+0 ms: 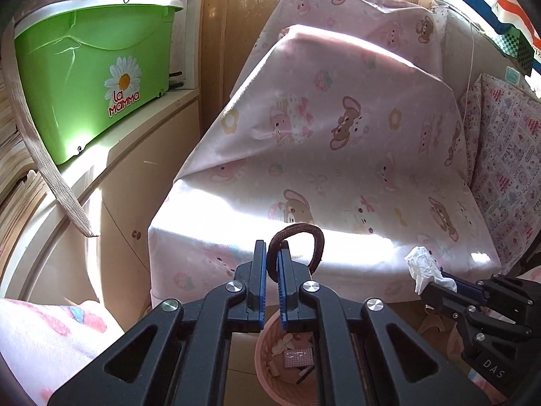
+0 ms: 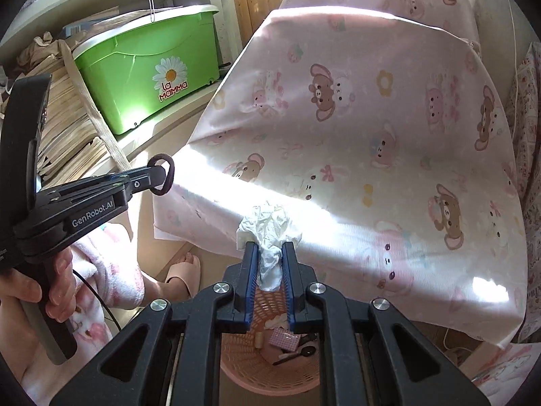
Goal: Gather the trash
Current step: 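Carry the hair tie and tissue in both tools over the wastebasket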
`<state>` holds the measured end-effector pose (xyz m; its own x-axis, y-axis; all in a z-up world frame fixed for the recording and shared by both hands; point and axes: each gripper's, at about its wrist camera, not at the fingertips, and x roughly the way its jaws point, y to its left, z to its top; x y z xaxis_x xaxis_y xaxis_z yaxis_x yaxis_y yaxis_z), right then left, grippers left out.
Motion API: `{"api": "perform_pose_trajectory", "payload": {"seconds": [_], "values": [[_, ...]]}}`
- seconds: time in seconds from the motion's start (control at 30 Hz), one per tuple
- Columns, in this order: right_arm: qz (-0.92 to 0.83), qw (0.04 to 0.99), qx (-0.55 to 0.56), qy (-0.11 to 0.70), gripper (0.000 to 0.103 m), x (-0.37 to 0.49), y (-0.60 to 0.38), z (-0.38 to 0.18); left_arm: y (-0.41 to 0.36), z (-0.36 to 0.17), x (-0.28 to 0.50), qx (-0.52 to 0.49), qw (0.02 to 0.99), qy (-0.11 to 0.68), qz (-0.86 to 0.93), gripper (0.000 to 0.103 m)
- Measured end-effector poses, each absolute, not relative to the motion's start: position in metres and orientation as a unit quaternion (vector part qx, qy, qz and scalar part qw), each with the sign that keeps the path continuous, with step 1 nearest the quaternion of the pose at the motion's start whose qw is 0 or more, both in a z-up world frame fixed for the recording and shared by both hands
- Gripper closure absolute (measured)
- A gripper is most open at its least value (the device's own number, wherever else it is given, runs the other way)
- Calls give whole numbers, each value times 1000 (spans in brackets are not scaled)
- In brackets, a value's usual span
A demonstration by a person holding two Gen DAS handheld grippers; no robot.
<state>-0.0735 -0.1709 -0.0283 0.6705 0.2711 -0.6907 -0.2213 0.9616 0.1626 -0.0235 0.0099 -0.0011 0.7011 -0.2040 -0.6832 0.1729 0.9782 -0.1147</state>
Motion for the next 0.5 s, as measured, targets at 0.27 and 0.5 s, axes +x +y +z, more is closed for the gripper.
{"api": "perform_pose_trajectory", "payload": {"seconds": [0.27, 0.5], "values": [[141, 894, 56, 421, 89, -83, -174, -49, 4, -35, -18, -37, 872, 472, -121, 98], [143, 874, 51, 461, 89, -79, -167, -75, -20, -70, -19, -12, 831, 537, -144, 98]]}}
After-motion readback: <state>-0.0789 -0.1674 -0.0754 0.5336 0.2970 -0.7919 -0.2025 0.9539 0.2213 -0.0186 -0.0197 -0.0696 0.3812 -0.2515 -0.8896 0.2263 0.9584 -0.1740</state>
